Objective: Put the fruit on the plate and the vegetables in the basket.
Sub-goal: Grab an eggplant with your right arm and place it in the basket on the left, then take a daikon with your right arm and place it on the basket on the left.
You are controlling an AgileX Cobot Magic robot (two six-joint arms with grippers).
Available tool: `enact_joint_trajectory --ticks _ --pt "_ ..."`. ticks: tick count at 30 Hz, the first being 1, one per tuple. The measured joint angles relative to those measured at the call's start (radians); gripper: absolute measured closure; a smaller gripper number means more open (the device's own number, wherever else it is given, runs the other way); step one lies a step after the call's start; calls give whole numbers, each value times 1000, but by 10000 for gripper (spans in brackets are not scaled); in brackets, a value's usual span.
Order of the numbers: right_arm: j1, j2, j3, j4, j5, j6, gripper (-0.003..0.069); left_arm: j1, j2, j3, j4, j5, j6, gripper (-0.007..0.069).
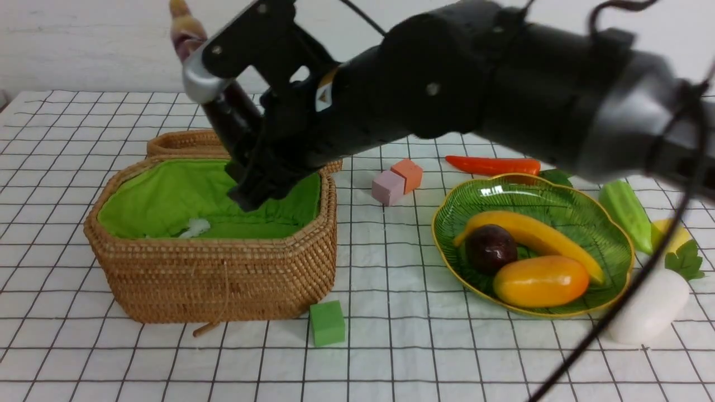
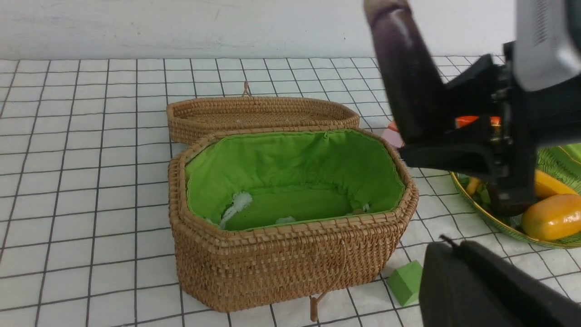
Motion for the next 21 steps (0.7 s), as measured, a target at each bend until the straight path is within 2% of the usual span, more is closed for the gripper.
enact_joint_trajectory --ticks 3,5,6,7,9,12,14,16,18,20,21 --pt "0 69 -45 -6 -10 -13 220 0 0 0 -16 5 1 630" --pt "0 88 -52 -14 -11 -13 148 0 0 0 -35 5 7 630" --pt "0 91 -52 -16 -11 -13 139 0 0 0 -41 5 11 630" --pt "0 91 -53 -34 -8 -13 57 0 0 0 -62 5 25 630" --pt "0 84 -54 -53 -1 -13 2 0 0 0 -80 5 42 630" --pt "0 50 -54 -73 61 -13 -15 0 0 0 -103 5 62 630" --pt "0 22 -54 -75 103 -10 -3 0 0 0 -114 5 64 630" --pt "0 -73 -54 -91 235 62 70 0 0 0 -139 5 75 630" --pt "-9 -145 -55 -123 375 143 152 0 0 0 -170 5 101 630" --pt "-32 -215 -60 -178 531 236 286 0 0 0 -214 2 147 630" --pt "-46 -242 -60 -193 588 263 328 0 0 0 -235 1 169 630"
